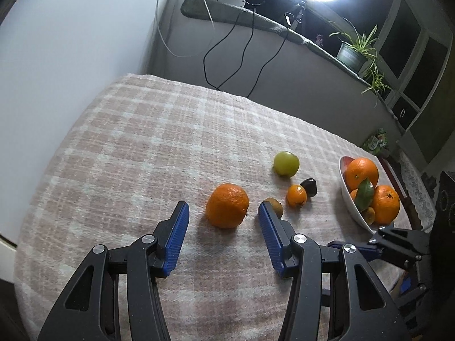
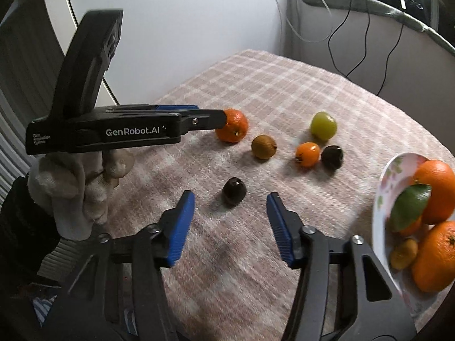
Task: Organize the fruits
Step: 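Close the left gripper on the medium orange while the right gripper closes on a dark plum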
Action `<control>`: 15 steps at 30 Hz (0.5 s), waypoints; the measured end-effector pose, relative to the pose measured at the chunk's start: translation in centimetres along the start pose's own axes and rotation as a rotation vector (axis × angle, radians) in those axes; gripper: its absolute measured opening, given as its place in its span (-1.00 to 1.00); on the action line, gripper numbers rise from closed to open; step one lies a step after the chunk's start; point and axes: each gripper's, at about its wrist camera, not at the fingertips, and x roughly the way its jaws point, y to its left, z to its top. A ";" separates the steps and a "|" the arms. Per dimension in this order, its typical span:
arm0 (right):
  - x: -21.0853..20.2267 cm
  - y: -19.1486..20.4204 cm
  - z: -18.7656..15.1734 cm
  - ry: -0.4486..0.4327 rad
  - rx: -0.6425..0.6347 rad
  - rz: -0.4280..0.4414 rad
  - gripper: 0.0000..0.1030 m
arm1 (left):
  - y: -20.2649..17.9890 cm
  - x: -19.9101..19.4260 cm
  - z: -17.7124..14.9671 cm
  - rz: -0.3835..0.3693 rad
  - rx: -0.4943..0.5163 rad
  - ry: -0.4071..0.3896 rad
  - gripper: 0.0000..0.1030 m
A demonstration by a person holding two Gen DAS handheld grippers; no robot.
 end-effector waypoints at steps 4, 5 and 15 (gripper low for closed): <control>0.8 0.0 0.3 0.011 -0.005 -0.004 -0.01 | 0.0 0.3 0.1 -0.006 0.005 0.005 -0.03; 1.0 0.0 0.3 0.015 -0.006 -0.005 -0.03 | -0.1 0.5 0.1 -0.007 0.005 0.007 -0.03; 2.3 0.1 0.8 0.044 -0.016 -0.027 -0.20 | -0.2 1.3 0.1 -0.007 0.015 0.024 -0.05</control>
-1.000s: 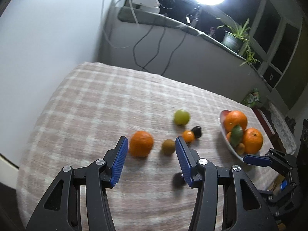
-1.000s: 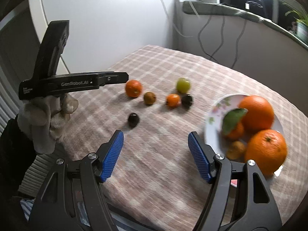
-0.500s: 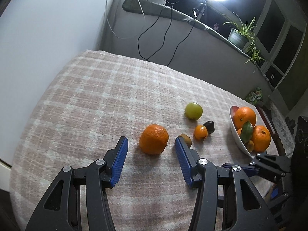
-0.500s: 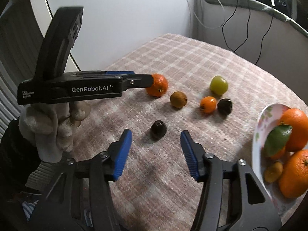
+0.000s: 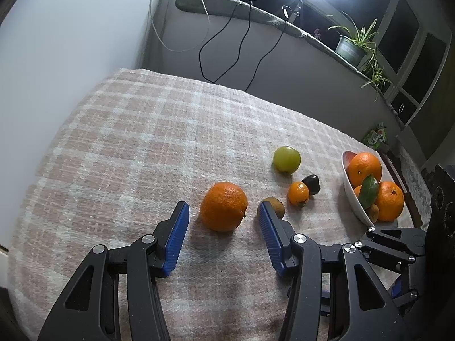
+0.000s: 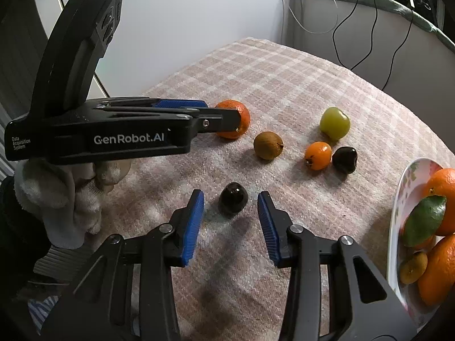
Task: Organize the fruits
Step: 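Close the left gripper on the medium orange while the right gripper closes on a dark plum, then carry the orange and dark plum with both grippers onto the plate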
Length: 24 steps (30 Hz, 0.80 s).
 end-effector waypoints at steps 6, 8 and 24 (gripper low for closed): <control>0.7 0.2 0.4 0.010 -0.013 -0.008 -0.25 | -0.2 0.5 0.1 0.004 0.012 0.007 -0.10; 0.8 0.3 0.4 0.013 -0.021 -0.014 -0.29 | -0.3 0.7 0.2 0.009 0.018 0.011 -0.21; 0.4 0.4 0.3 0.008 -0.026 -0.034 -0.54 | -0.6 0.9 0.0 0.029 0.035 0.003 -0.33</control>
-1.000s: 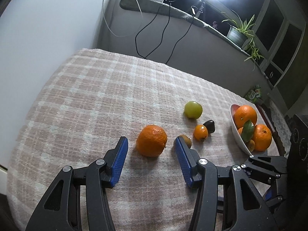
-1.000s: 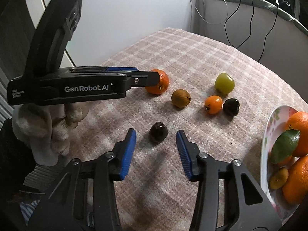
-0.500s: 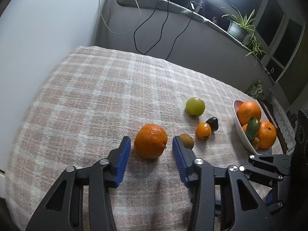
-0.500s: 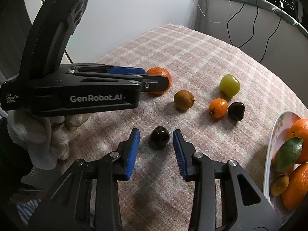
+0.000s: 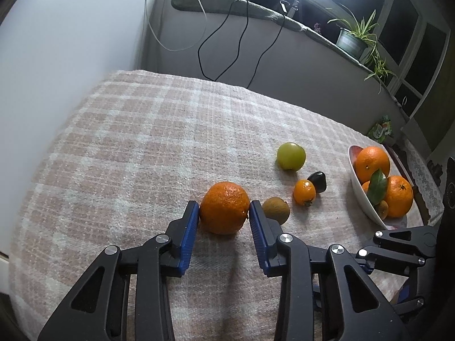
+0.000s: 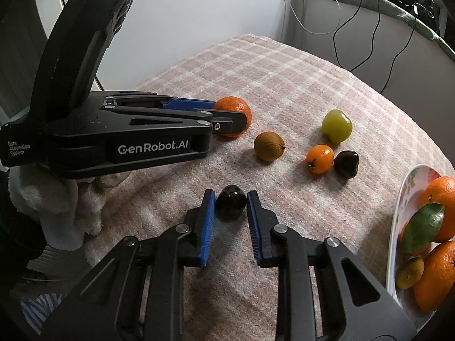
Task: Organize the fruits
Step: 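Carry the orange and dark plum with both grippers onto the plate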
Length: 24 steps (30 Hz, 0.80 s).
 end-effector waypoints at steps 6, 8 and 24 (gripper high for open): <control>-1.2 -0.3 -0.3 -0.026 0.012 0.007 -0.54 | -0.2 -0.7 0.0 -0.012 -0.005 -0.014 -0.33; -1.9 -0.6 -0.5 -0.036 0.025 0.010 -0.54 | -0.5 -1.0 0.0 -0.021 -0.003 -0.019 -0.33; -7.6 -4.6 -3.9 -0.118 0.120 -0.054 -0.54 | -6.3 -1.3 0.3 -0.123 0.066 -0.034 -0.33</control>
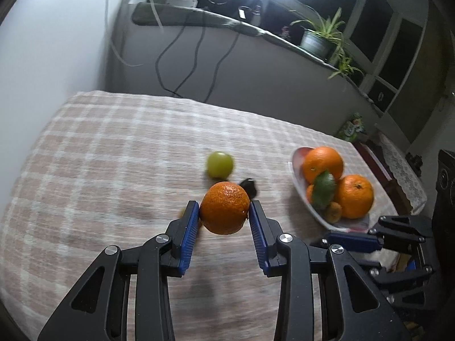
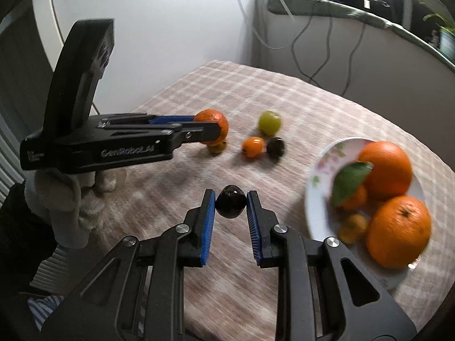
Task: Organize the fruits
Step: 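Carry the orange and dark plum with both grippers onto the plate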
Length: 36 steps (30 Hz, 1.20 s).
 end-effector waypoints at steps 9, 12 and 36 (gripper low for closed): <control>-1.8 -3.3 -1.3 -0.023 0.057 -0.061 -0.54 | -3.7 1.2 0.3 -0.064 0.045 0.012 -0.33; -2.2 -4.2 -1.8 -0.025 0.071 -0.077 -0.54 | -4.7 1.7 0.5 -0.078 0.059 0.016 -0.33; -1.7 -6.8 -2.8 -0.014 0.113 -0.090 -0.54 | -8.5 6.6 3.0 -0.095 0.114 0.054 -0.33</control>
